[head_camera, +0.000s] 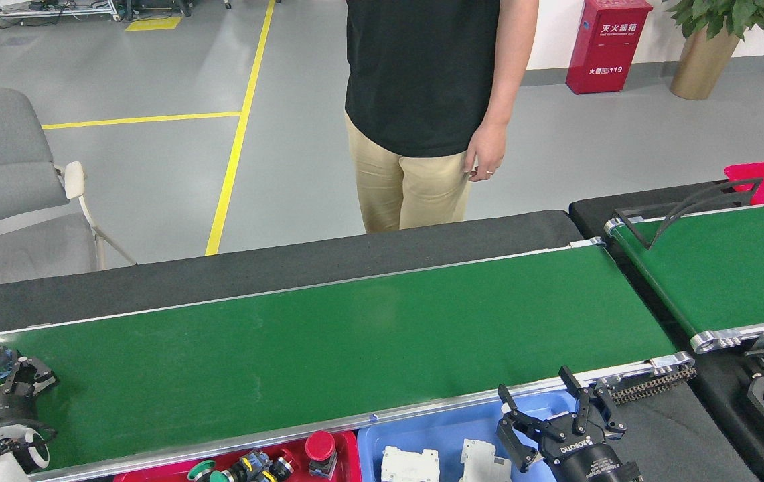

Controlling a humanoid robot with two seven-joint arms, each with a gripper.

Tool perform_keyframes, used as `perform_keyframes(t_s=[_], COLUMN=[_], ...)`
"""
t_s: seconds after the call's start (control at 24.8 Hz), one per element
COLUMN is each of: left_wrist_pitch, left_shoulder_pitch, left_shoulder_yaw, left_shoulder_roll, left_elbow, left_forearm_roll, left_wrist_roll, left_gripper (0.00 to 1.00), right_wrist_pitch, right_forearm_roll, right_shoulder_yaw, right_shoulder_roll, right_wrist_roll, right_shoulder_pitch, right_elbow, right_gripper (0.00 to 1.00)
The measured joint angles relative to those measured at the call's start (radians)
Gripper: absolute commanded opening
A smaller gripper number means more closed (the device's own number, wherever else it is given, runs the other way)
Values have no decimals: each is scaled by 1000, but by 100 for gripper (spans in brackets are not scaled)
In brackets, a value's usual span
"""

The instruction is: Pick switch part from conveyor to tray

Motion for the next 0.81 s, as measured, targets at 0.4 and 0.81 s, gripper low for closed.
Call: perform_keyframes(t_s=[0.4,0.81], left_wrist_pitch=[-603,-587], left_shoulder_pitch=[406,452], left_shoulder_yaw=[-33,38], left_shoulder_roll=[-157,-199], left_elbow=[-700,-719], left_forearm_roll=[-2,-1], left_wrist_roll=[-111,-121], left_gripper=[100,100], right_wrist_pitch=[40,42], right_forearm_roll=[-10,-12], right_shoulder_yaw=[-92,-102], right_shoulder_roll=[0,1], right_wrist_roll=[1,4], right_shoulder_pitch=[0,0], right_elbow=[5,5], right_gripper=[99,99])
